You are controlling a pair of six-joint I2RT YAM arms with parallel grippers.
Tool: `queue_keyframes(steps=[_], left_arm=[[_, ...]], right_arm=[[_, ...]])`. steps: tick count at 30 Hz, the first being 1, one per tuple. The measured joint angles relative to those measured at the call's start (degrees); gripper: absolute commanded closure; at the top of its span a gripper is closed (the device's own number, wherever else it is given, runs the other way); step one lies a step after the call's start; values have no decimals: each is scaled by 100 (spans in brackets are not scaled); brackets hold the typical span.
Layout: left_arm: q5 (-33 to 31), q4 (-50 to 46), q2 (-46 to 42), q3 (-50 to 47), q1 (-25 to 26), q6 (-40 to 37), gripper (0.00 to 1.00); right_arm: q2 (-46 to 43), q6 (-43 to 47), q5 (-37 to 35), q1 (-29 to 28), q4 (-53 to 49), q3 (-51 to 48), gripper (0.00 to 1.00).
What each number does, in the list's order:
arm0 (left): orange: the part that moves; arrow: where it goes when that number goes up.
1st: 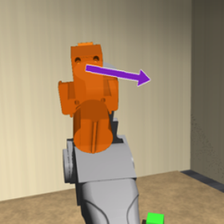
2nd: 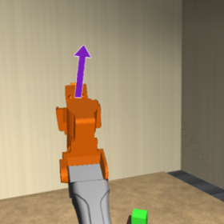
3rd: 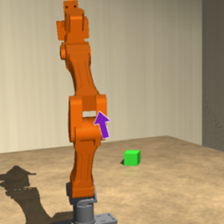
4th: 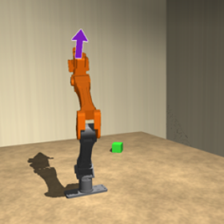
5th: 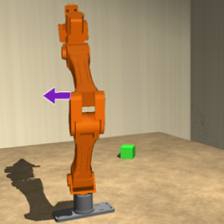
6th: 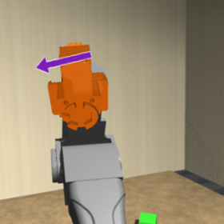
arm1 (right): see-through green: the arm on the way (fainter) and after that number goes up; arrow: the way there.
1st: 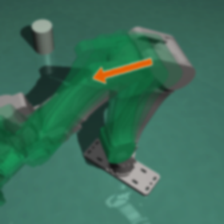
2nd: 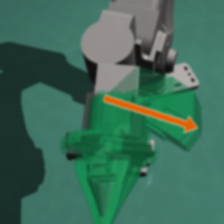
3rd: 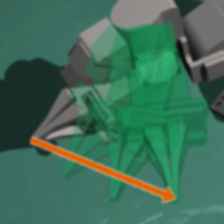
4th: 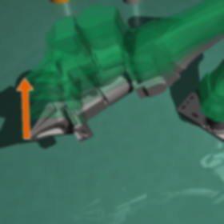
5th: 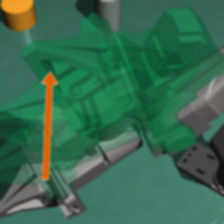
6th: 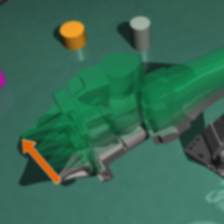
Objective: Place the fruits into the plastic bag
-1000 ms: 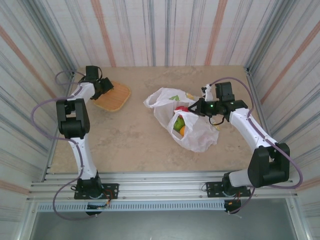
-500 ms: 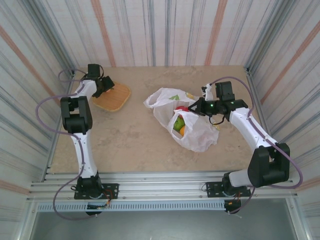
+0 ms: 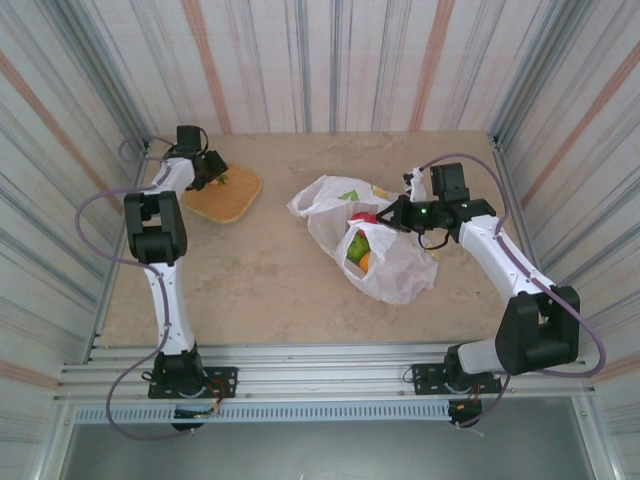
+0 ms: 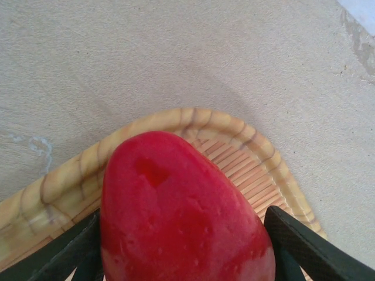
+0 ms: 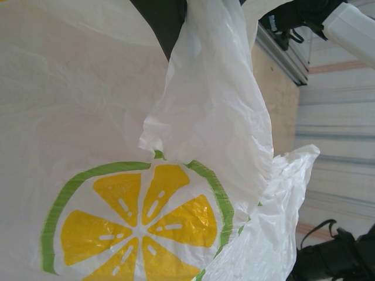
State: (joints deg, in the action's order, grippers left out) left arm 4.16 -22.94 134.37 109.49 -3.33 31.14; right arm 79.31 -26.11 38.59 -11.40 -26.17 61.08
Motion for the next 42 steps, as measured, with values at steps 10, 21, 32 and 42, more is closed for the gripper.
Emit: queue_keyframes(steps=[10, 21, 32, 42], left_arm=[[149, 109, -116, -245, 0, 22, 42], [428, 448, -1362, -1644, 0, 138, 45], [673, 1130, -3670, -3254, 138, 389, 46], [750, 1246, -5241, -4026, 1665, 319, 46]], right_arm=[[-2, 0, 0, -2, 0, -2, 100], [-2, 0, -83, -28, 0, -2, 100], [-2, 0, -122, -66, 4, -2, 100], [-2, 0, -122, -66, 7, -2, 100]])
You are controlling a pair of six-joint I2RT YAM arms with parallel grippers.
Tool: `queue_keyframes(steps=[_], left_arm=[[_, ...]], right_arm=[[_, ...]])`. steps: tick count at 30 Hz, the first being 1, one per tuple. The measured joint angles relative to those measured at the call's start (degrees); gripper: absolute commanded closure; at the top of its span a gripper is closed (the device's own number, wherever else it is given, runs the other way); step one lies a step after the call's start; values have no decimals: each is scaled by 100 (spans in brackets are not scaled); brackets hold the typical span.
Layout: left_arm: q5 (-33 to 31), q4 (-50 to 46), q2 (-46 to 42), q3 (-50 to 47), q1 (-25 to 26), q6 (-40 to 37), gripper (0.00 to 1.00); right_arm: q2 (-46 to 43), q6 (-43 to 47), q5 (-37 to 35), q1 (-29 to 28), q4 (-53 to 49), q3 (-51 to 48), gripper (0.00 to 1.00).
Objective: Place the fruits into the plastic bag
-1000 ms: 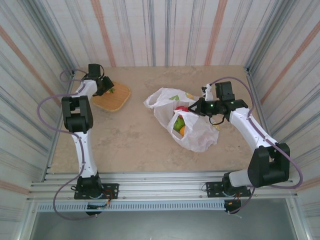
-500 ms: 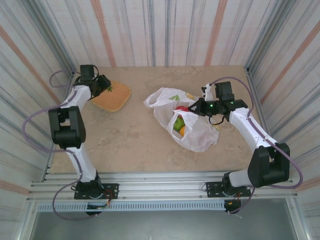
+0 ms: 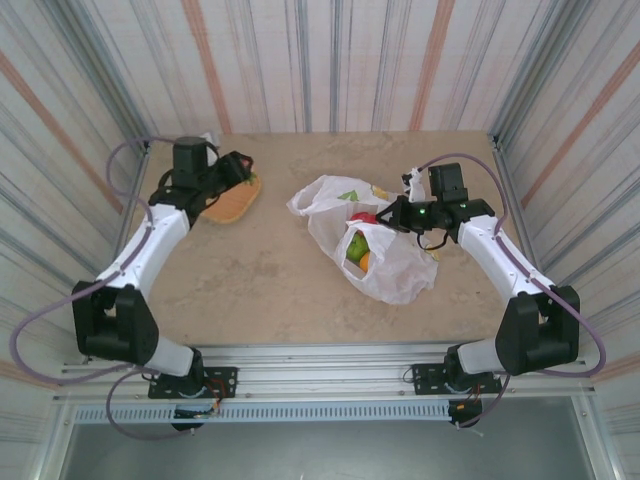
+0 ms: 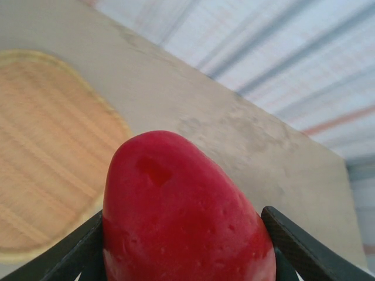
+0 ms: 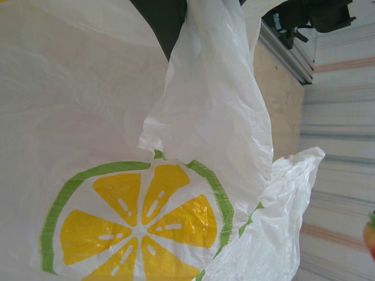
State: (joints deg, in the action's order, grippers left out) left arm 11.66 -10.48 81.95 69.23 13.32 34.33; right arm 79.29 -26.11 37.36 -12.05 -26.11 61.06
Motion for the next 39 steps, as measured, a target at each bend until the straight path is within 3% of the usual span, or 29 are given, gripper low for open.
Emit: queue_keyframes(steps=[9, 14, 29, 39], left_arm=[[208, 297, -31, -76, 2140, -514, 47], [225, 492, 356, -81, 2767, -734, 47], [28, 916, 1943, 144, 3521, -876, 46], [-81, 1526, 2564, 367, 3668, -361, 42]], right_arm=[[2, 0, -2, 2, -7, 13, 100], [0, 9, 0, 17, -55, 111, 100], [-247, 111, 63, 420, -177, 177, 100], [-254, 83, 175, 433, -85, 74, 100]])
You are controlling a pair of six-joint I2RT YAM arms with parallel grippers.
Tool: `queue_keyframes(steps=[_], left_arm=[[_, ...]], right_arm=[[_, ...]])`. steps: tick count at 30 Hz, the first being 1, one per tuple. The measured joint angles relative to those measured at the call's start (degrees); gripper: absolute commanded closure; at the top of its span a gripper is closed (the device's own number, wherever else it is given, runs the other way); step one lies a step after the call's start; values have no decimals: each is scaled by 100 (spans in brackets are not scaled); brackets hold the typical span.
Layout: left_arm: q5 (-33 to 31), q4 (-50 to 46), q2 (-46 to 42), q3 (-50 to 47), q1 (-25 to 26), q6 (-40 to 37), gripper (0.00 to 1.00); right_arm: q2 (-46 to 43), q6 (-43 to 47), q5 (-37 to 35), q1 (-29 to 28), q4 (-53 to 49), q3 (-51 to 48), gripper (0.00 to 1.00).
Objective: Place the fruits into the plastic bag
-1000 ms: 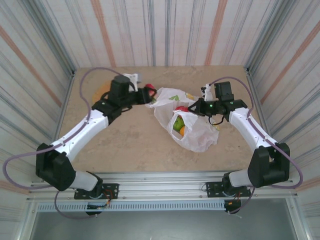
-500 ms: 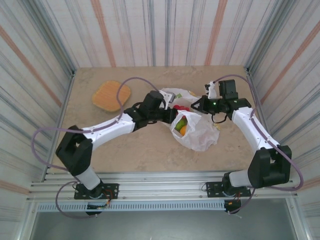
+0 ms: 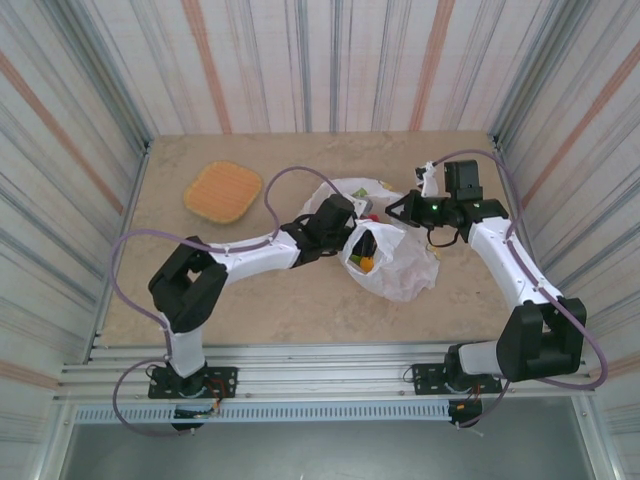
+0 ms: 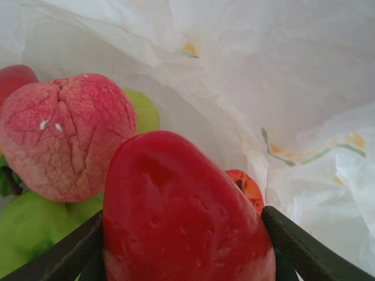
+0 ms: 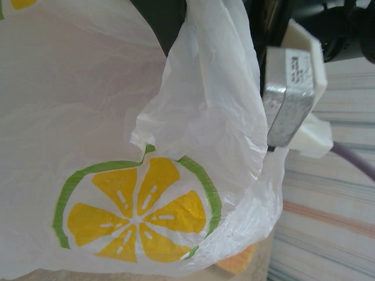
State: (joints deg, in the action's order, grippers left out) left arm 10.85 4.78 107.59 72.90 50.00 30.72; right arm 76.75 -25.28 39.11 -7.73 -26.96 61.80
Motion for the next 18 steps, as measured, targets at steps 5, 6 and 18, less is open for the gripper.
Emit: queue_keyframes(steps=[5, 6, 18], left_arm=[[-15, 153, 267, 186, 0, 216, 37], [-11, 162, 302, 225, 0, 245, 36], [28, 278, 420, 334, 0, 404, 25]], right_arm=[[0, 0, 0, 0, 15, -22, 100], [0, 0, 0, 0, 17, -22, 100], [-2, 0, 0, 0, 63, -87, 100]])
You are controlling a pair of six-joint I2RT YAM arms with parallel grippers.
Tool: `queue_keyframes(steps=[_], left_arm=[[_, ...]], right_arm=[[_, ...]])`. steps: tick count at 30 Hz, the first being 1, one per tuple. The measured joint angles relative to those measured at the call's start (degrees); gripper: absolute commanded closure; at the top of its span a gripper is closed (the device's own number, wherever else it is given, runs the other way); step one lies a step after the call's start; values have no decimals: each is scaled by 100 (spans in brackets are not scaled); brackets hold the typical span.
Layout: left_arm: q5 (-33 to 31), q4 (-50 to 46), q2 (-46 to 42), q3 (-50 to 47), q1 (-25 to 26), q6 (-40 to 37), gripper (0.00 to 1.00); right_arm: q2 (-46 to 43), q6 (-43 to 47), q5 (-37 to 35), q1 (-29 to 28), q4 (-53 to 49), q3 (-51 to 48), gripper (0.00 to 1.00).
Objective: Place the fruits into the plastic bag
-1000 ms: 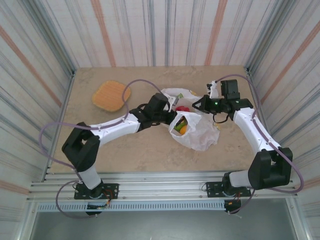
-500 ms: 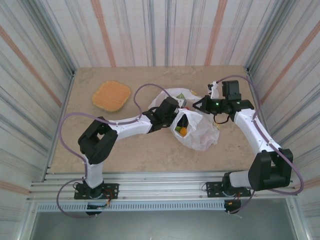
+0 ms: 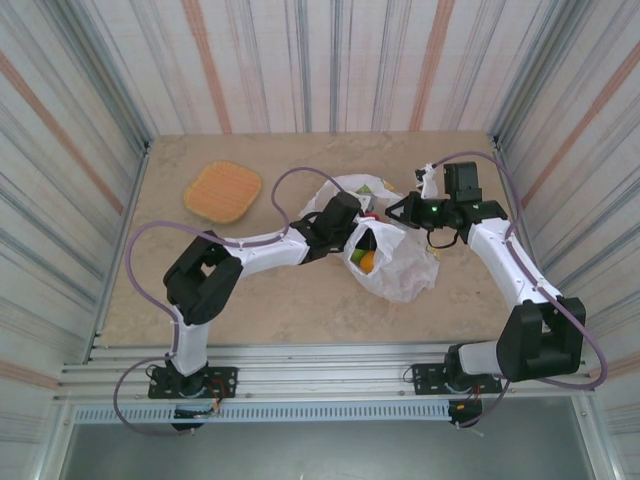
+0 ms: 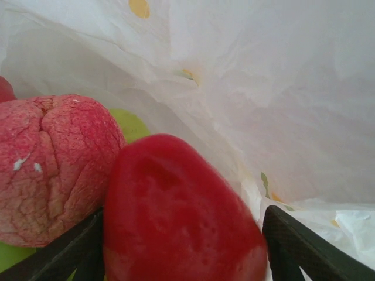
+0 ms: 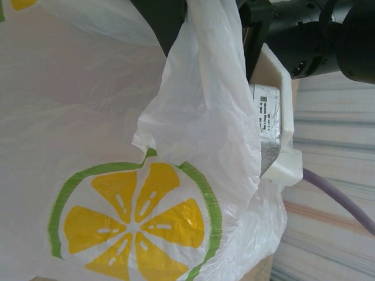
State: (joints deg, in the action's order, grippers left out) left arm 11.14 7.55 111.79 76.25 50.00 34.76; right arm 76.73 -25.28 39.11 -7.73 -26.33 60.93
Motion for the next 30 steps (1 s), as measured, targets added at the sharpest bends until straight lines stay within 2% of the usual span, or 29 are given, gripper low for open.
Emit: queue_keyframes(steps=[18, 30], left_arm=[[-68, -70, -37, 15, 0, -179, 21], [-131, -177, -518, -136, -181, -352, 21]], right_arm=[[-4, 0, -2, 0, 17, -11, 100], [-4, 2, -4, 0, 15, -11, 100]])
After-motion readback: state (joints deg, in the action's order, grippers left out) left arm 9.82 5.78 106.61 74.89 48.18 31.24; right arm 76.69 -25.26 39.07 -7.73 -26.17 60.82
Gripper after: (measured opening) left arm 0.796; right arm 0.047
